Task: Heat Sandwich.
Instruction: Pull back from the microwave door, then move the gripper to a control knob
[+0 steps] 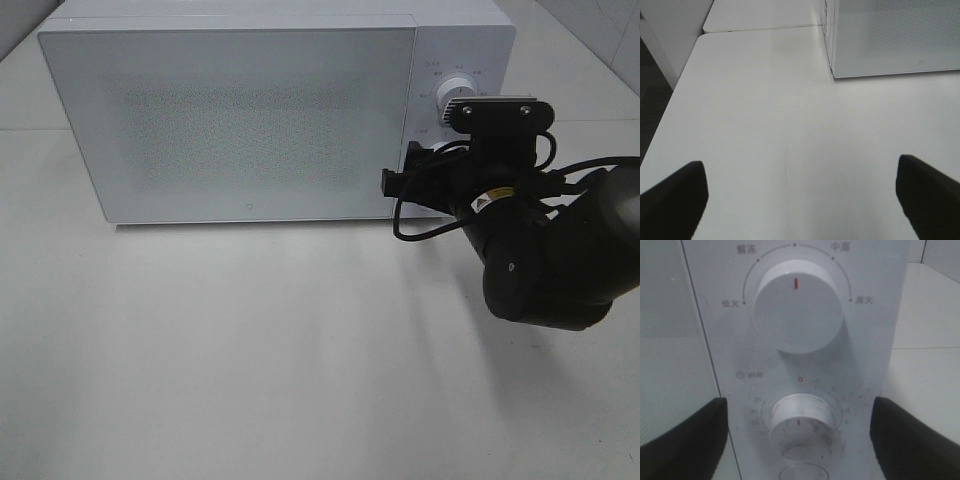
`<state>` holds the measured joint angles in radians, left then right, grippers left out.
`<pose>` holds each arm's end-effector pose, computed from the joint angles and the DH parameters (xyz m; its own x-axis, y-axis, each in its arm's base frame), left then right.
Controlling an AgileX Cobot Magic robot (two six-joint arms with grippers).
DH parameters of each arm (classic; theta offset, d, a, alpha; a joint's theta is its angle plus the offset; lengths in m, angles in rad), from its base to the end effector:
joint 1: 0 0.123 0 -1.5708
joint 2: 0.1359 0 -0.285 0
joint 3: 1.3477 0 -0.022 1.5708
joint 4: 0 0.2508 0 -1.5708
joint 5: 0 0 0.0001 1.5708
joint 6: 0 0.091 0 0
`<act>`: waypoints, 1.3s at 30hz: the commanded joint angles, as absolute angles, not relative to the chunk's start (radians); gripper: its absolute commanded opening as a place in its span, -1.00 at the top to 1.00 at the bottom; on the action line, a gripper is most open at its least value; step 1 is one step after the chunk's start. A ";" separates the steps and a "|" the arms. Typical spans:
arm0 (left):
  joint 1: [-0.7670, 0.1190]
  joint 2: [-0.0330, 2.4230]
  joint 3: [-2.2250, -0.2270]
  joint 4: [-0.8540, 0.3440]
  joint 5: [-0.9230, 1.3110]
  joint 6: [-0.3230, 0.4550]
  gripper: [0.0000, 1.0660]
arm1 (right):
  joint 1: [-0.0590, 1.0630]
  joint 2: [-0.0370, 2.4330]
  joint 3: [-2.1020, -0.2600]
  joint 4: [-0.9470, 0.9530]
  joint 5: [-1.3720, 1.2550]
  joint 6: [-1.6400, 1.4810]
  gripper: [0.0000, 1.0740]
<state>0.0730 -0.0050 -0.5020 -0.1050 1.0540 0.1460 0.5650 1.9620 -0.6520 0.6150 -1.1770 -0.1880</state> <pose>-0.0052 -0.0087 0.2787 -0.4377 0.0617 -0.8970 0.0502 0.9978 0.0441 0.3013 0.1336 0.1315 -0.1035 0.0112 -0.9946 0.0015 0.9999 0.0111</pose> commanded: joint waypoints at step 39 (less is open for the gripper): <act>0.078 -0.033 -0.502 -0.109 1.043 0.139 -0.80 | 0.549 2.036 -0.728 0.634 -1.183 -0.184 0.99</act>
<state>0.0730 -0.0050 -0.5020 -0.1050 1.0540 0.1460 0.5510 2.0380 -0.7200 0.6410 -1.1640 -0.1860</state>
